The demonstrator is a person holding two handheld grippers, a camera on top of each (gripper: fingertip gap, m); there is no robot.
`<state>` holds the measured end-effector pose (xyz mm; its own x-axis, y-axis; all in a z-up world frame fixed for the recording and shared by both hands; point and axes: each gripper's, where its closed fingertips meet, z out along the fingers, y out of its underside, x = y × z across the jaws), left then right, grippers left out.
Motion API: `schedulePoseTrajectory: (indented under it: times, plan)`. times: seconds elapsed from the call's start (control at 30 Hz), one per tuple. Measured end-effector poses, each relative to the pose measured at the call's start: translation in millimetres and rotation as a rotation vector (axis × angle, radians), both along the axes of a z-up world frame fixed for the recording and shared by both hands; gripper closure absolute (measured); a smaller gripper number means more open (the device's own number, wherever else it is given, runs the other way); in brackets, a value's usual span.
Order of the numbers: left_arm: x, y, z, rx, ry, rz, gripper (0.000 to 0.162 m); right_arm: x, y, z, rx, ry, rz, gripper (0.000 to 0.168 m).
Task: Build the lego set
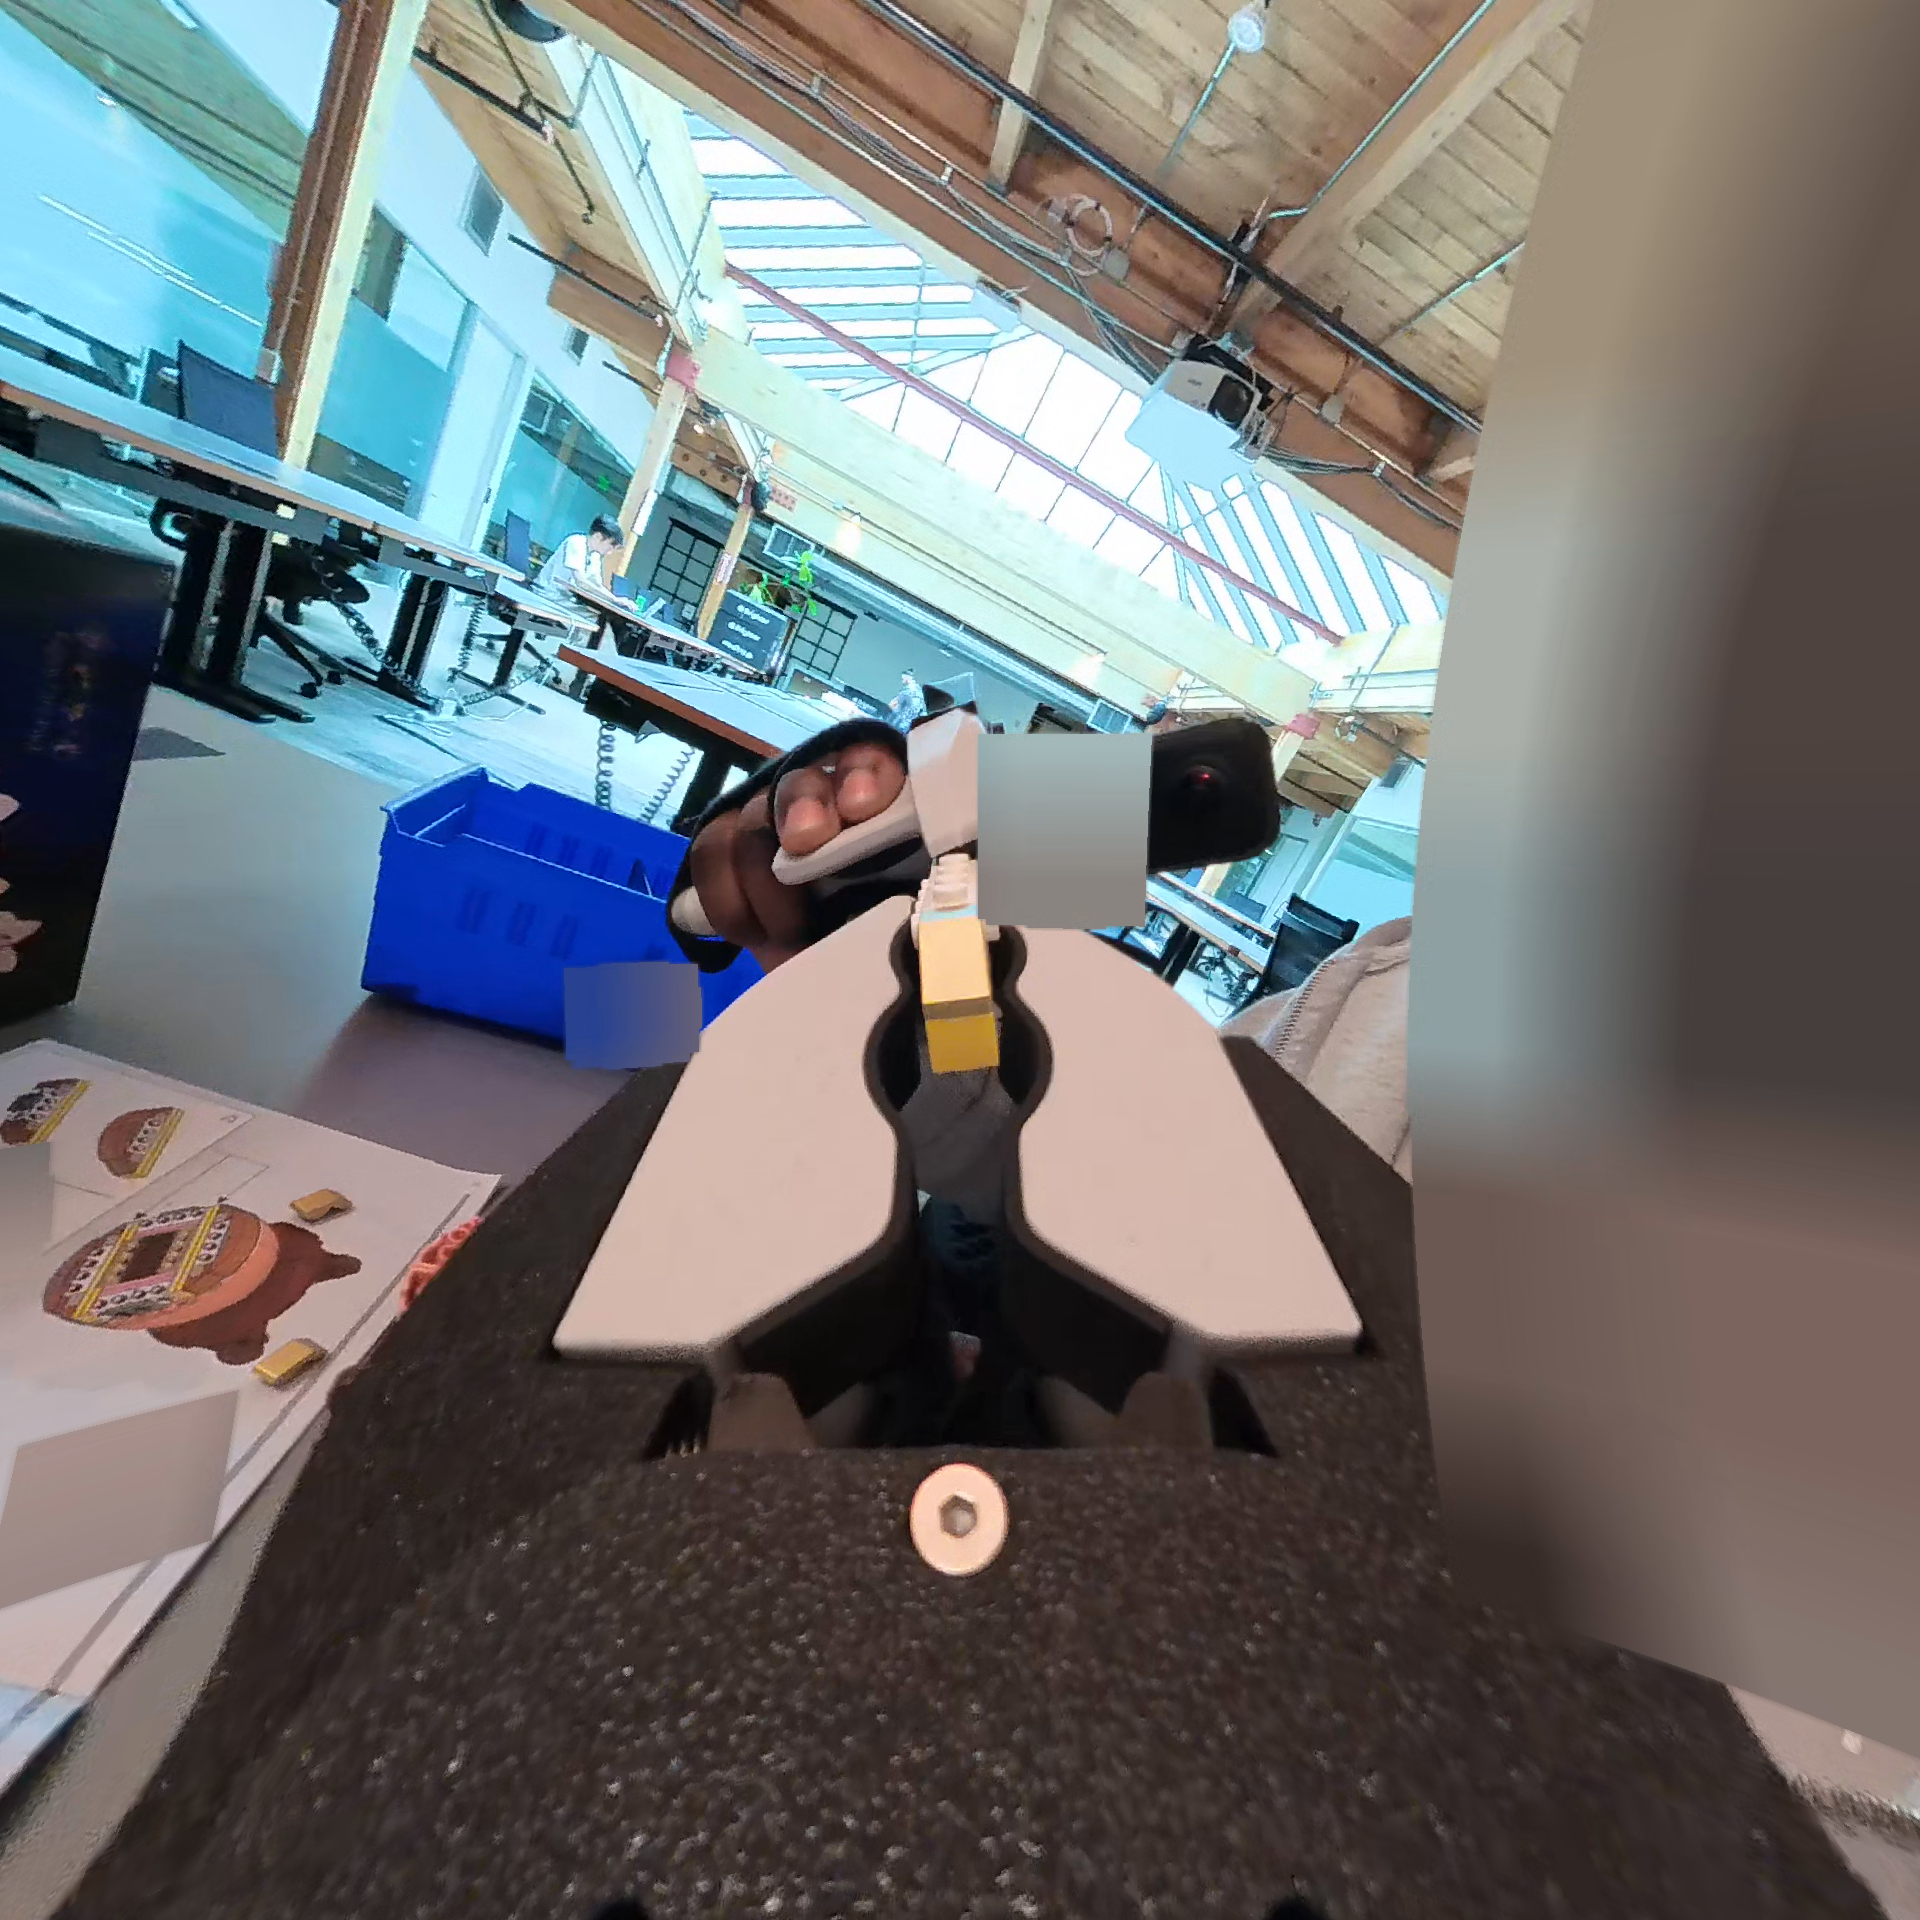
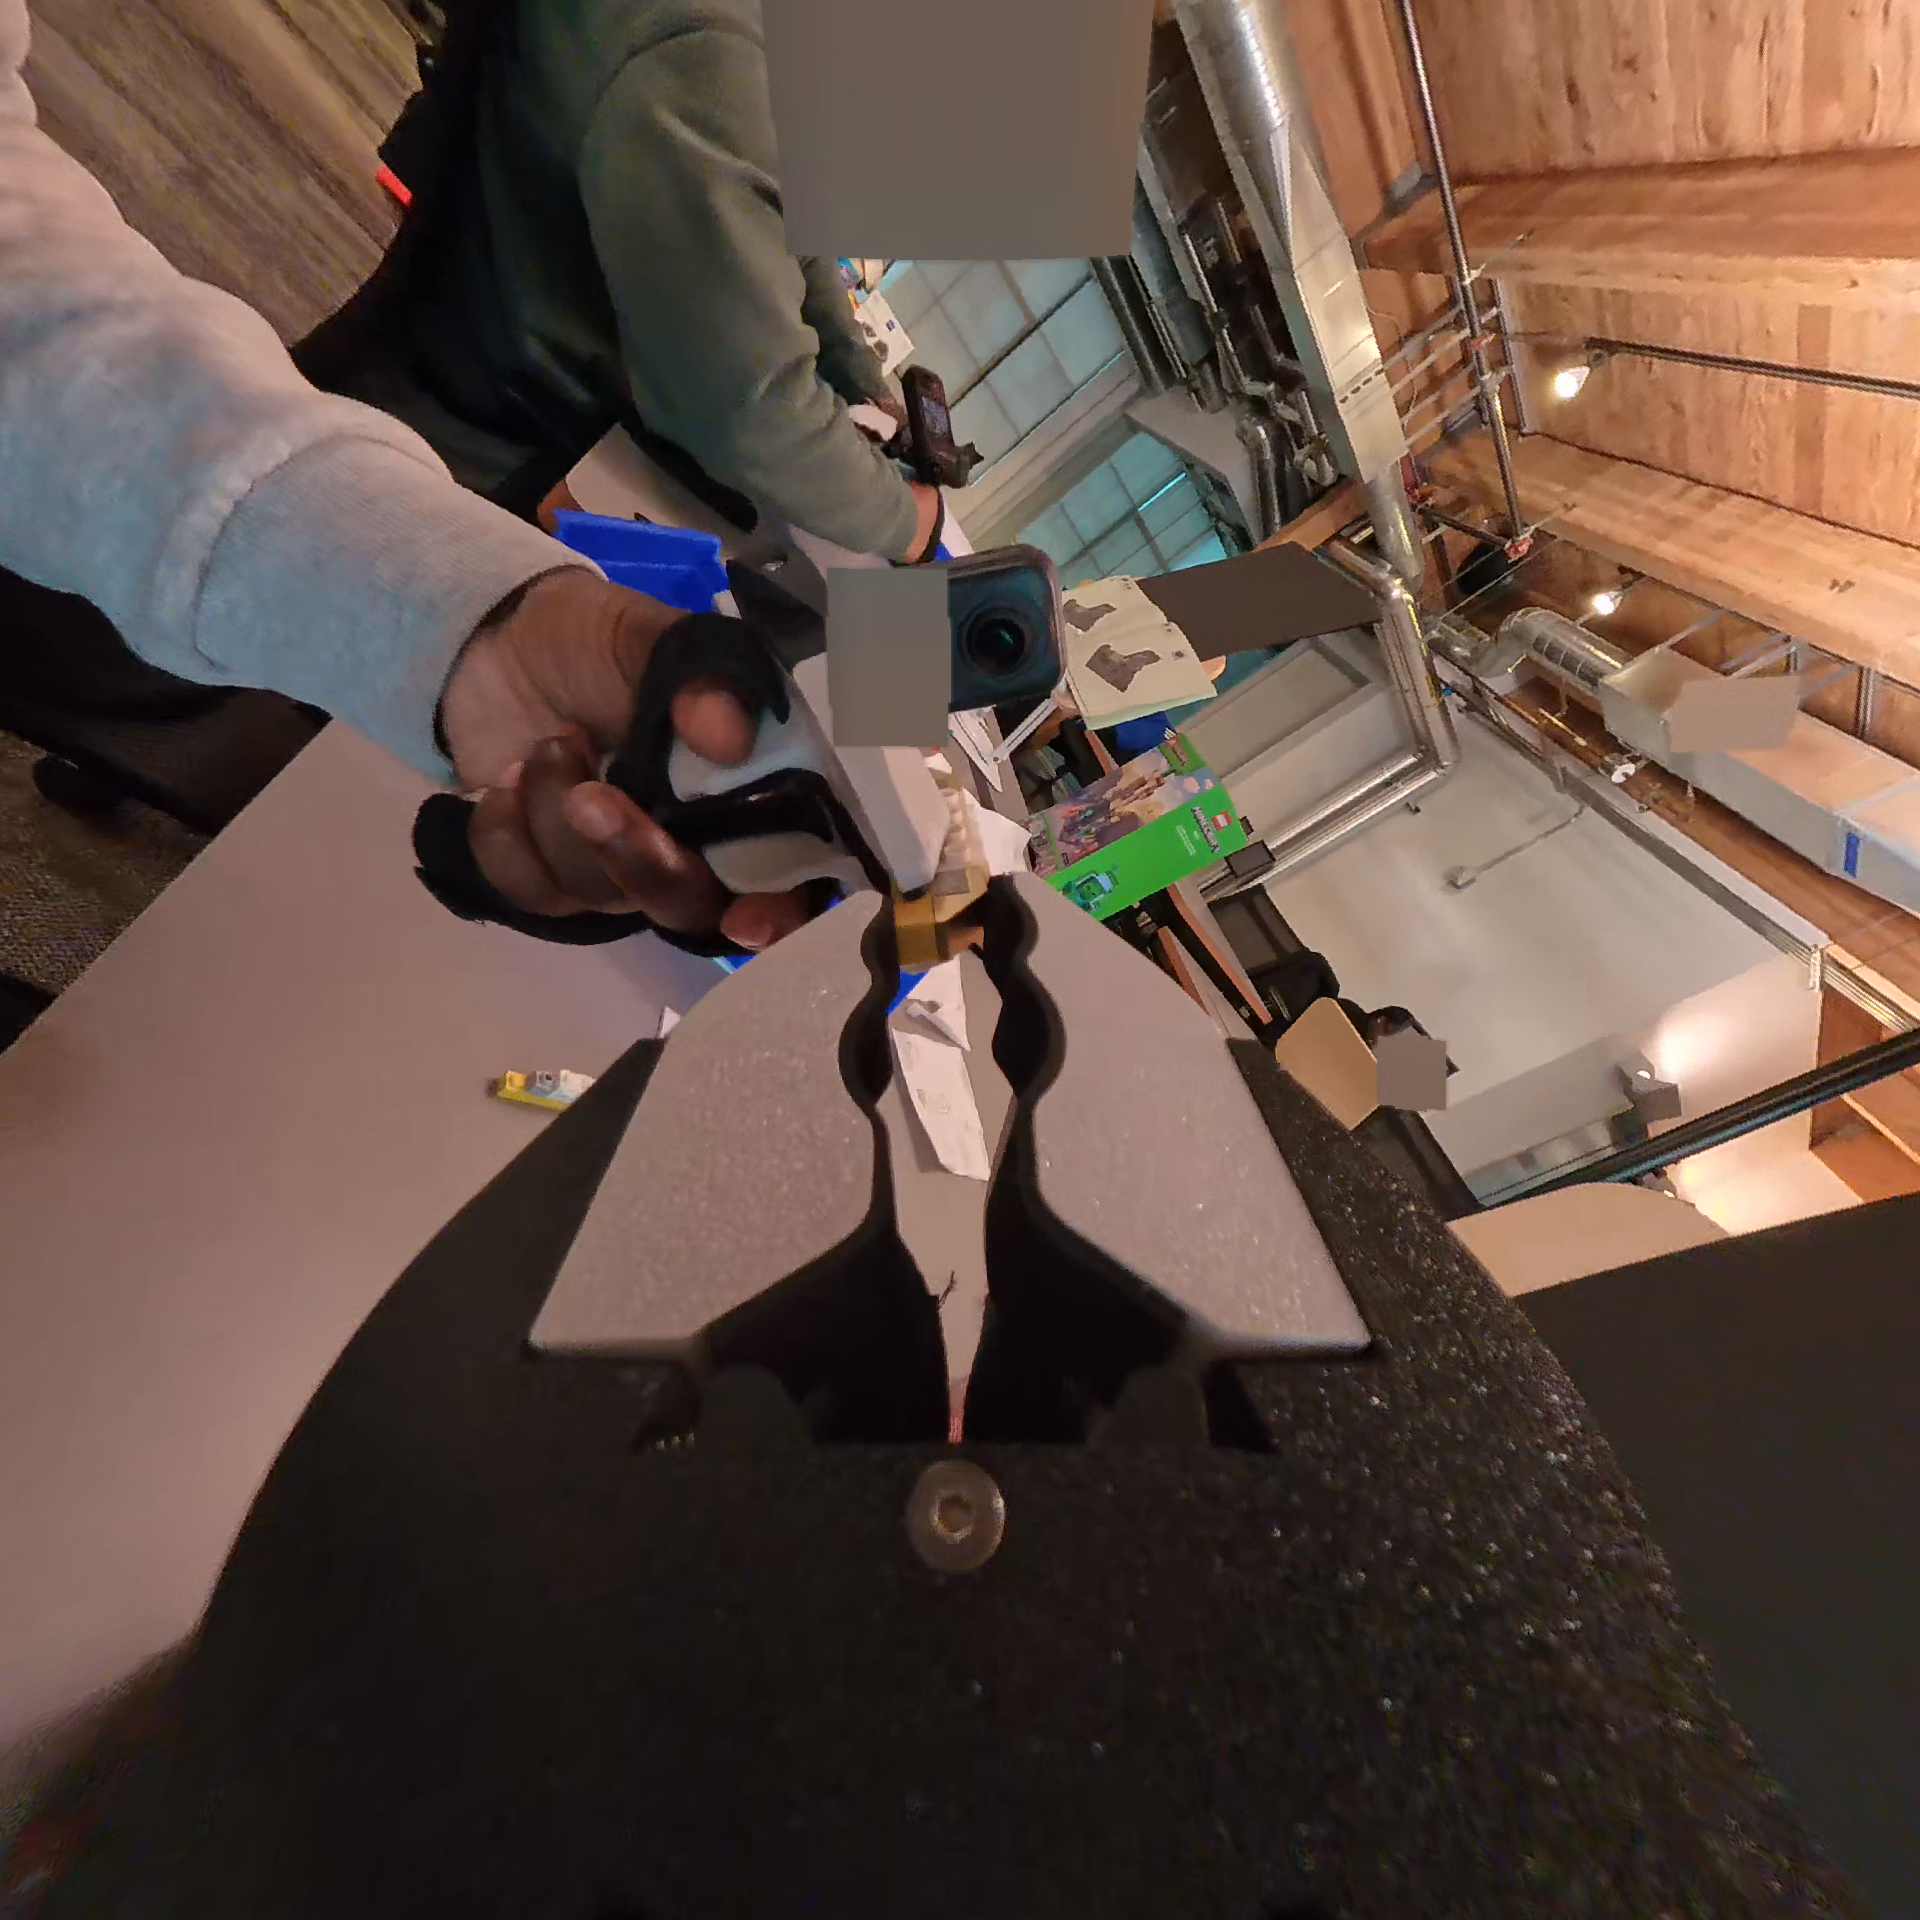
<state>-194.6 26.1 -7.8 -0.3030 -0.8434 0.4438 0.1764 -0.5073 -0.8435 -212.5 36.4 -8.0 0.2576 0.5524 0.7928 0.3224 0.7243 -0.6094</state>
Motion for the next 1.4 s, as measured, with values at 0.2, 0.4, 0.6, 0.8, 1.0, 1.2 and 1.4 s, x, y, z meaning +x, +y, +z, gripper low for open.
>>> schedulePoseTrajectory:
  times: [0.2, 0.4, 0.6, 0.8, 1.0, 1.2, 1.4]
  plan:
    - [3.6, -2.2, -0.6, -0.063, -0.018, 0.004, 0.153, 2.3, -2.8, -1.0, 0.034, -0.013, -0.039, 0.152]
    - [4.6, -8.4, 3.5, -0.053, -0.045, -0.004, 0.152, 6.8, -8.3, 7.8, 0.136, 0.093, -0.065, 0.143]
    - [5.7, -12.9, 2.7, -0.033, -0.033, 0.005, 0.152, 5.8, -14.0, 3.0, 0.154, 0.041, -0.074, 0.152]
    - [-7.9, -23.9, 2.9, 0.175, 0.017, 0.005, 0.119, 16.0, -19.2, 9.1, -0.084, 0.161, 0.077, 0.152]
    - [-37.3, -10.0, 6.2, 0.726, 0.13, 0.343, 0.132, 15.5, -21.4, 0.2, -0.244, 0.162, 0.135, 0.152]
    - [-31.4, -9.7, -3.4, 0.882, 0.213, 0.389, 0.141, 12.0, -21.7, -1.4, -0.283, 0.174, 0.154, 0.152]
    - [-33.9, -8.0, -2.4, 0.911, 0.209, 0.441, 0.147, 9.4, -22.2, -1.1, -0.295, 0.19, 0.157, 0.152]
